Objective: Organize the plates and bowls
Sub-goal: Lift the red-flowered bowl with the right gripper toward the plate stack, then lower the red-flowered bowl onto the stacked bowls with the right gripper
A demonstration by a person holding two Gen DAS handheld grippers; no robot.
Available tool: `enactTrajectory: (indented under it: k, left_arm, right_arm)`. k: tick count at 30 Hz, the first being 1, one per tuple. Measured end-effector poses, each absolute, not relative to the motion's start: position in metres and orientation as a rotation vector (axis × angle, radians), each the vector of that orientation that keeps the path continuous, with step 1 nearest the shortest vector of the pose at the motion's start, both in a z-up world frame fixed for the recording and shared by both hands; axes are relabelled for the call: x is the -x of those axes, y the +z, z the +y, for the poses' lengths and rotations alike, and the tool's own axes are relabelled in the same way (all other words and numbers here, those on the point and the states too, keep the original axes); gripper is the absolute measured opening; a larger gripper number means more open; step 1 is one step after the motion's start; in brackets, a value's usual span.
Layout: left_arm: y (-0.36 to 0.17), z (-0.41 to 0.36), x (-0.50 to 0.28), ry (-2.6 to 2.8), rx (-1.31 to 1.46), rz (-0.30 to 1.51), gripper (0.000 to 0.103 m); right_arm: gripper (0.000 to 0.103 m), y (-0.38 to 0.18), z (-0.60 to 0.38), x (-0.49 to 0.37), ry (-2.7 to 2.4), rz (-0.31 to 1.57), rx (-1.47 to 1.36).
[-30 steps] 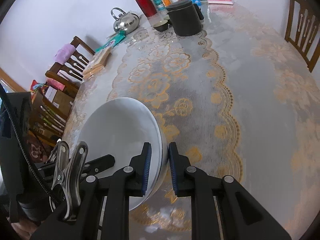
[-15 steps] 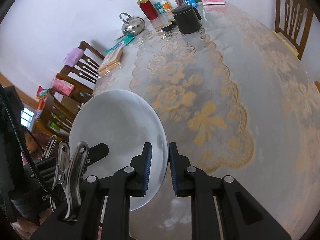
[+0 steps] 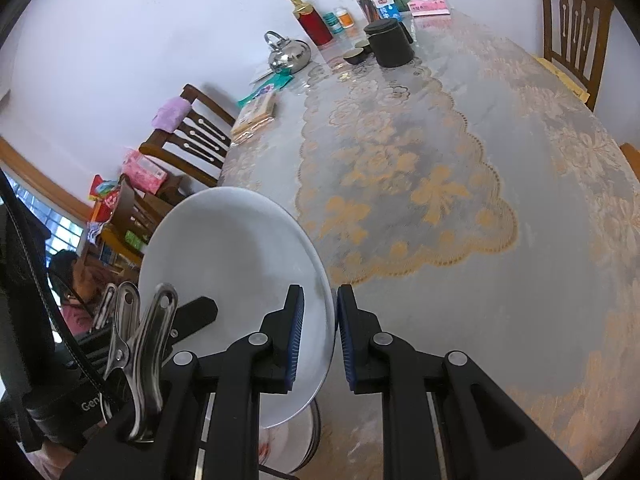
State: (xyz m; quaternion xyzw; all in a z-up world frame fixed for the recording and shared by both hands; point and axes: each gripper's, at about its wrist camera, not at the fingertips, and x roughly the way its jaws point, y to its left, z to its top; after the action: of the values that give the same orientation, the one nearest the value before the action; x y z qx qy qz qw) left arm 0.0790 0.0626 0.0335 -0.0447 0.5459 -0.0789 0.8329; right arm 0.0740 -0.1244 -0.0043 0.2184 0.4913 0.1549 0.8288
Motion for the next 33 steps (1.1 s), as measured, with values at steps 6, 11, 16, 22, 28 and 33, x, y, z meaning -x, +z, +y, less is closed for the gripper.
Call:
enactTrajectory:
  k: [6, 11, 16, 22, 28, 33]
  left_arm:
    - [0.039, 0.090, -0.044, -0.147, 0.143, 1.166, 0.018]
    - [0.042, 0.115, -0.019, -0.111, 0.148, 1.158, 0.018]
    - [0.029, 0.139, 0.000, -0.075, 0.181, 1.180, 0.018]
    - [0.009, 0.149, 0.013, -0.074, 0.197, 1.207, 0.018]
    - [-0.005, 0.148, 0.018, -0.083, 0.189, 1.216, 0.018]
    - [-0.013, 0.149, 0.018, -0.088, 0.184, 1.226, 0.018]
  right_arm:
    - [0.020, 0.008, -0.103, -0.050, 0.359, 1.036, -0.448]
    - [0.020, 0.009, -0.076, -0.031, 0.399, 1.055, -0.418]
    - [0.020, -0.006, -0.050, -0.014, 0.423, 1.109, -0.402]
    - [0.020, -0.021, -0.035, -0.003, 0.408, 1.137, -0.362]
    - [0.020, -0.027, -0.028, 0.001, 0.375, 1.139, -0.320]
    - [0.020, -0.031, -0.025, 0.004, 0.360, 1.136, -0.298]
